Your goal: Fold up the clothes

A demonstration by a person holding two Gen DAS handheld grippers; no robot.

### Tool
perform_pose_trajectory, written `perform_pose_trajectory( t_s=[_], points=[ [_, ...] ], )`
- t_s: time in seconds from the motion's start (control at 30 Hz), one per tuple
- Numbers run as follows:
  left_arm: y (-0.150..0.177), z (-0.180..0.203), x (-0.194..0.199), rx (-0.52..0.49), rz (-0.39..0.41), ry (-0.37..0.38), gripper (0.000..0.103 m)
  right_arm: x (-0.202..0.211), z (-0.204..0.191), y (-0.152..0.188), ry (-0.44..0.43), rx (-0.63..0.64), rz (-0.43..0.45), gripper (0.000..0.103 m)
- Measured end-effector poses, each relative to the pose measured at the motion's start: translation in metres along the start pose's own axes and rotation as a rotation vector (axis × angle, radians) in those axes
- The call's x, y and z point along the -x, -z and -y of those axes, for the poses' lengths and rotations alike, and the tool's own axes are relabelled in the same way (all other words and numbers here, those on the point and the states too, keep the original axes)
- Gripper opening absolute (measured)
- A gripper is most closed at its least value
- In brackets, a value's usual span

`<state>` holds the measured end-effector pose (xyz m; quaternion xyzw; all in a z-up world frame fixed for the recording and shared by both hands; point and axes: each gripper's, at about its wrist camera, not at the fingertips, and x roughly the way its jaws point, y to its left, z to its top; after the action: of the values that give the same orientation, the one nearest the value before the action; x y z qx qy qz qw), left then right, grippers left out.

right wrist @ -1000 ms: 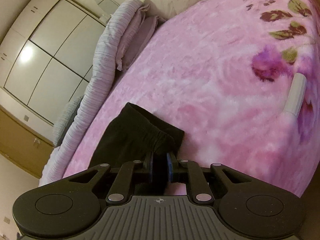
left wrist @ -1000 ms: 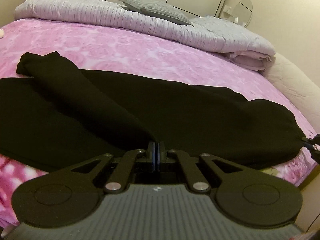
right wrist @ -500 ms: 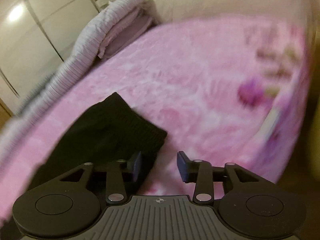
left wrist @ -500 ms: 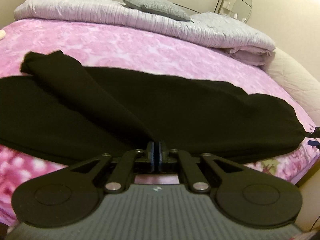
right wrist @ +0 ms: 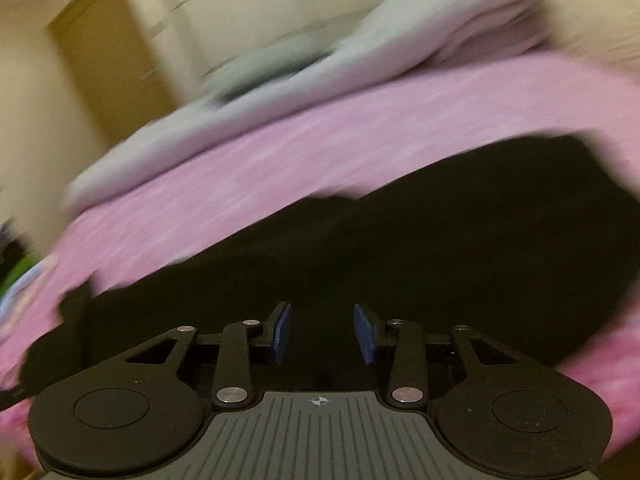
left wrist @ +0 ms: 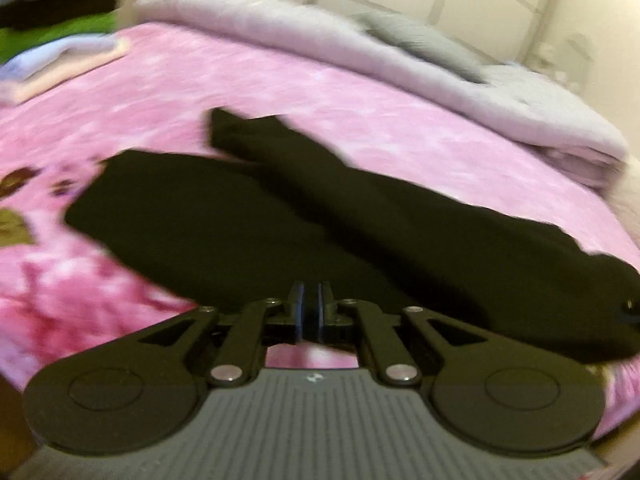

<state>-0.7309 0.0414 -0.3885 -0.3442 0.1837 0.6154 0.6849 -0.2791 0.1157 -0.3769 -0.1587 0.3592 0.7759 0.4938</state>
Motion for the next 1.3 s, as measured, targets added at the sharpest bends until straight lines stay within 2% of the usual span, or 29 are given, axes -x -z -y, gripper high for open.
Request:
perform_pose_trajectory(
  t_s=[0.17,0.23,0.3,0.37,0.47,0.63,0.7,0.83,0.87,0.9,1.0,1.1,1.2,1.23,1.3],
  points=[
    [-0.026,-0.043,-0.012,0.007,0.008,-0.026,0.004,-0.065,-0.071,-0.003,-0.195,0.039,-0.113,0.039],
    [-0.037,-0.056,-0.017,-0.002,0.024,-0.032,0.009,-0.088,-0.088,-0.002,-0.251,-0.004,-0.156,0.039],
    [-0.046,-0.07,-0.031,-0.003,-0.001,-0.04,0.016,-0.111,-0.104,-0.001,-0.307,-0.047,-0.198,0.039],
    [-0.055,-0.085,-0.044,0.019,-0.036,-0.06,0.009,-0.134,-0.121,0.0,-0.363,-0.09,-0.241,0.039],
    [-0.071,-0.1,-0.05,0.026,-0.051,-0.018,0.01,-0.169,-0.146,0.002,-0.446,-0.156,-0.306,0.039],
    [-0.081,-0.114,-0.045,0.029,-0.056,0.007,0.016,-0.219,-0.177,-0.02,-0.512,-0.224,-0.315,0.039],
    [-0.079,-0.123,-0.045,0.05,-0.069,0.023,0.016,-0.24,-0.189,-0.032,-0.516,-0.212,-0.322,0.039],
    [-0.075,-0.143,-0.038,0.116,-0.063,0.059,0.016,-0.277,-0.21,-0.026,-0.5,-0.207,-0.369,0.038],
    [-0.075,-0.148,-0.035,0.133,-0.06,0.058,0.016,-0.278,-0.218,-0.025,-0.505,-0.176,-0.35,0.019],
    [-0.074,-0.152,-0.032,0.145,-0.056,0.053,0.016,-0.271,-0.232,-0.024,-0.513,-0.089,-0.313,0.01],
    [-0.072,-0.163,-0.019,0.163,-0.045,0.019,0.016,-0.23,-0.288,-0.01,-0.558,0.295,-0.182,0.01],
    [-0.065,-0.171,-0.013,0.19,-0.057,-0.023,0.016,-0.185,-0.339,0.037,-0.593,0.711,-0.154,0.011],
    [-0.059,-0.167,-0.009,0.166,-0.062,-0.07,0.016,-0.156,-0.359,0.094,-0.503,1.005,-0.12,0.011],
    [-0.058,-0.163,-0.008,0.149,-0.063,-0.088,0.018,-0.152,-0.358,0.103,-0.491,1.016,-0.131,0.011],
    [-0.058,-0.156,-0.008,0.118,-0.07,-0.125,0.019,-0.148,-0.349,0.11,-0.491,0.945,-0.184,0.011]
  ],
)
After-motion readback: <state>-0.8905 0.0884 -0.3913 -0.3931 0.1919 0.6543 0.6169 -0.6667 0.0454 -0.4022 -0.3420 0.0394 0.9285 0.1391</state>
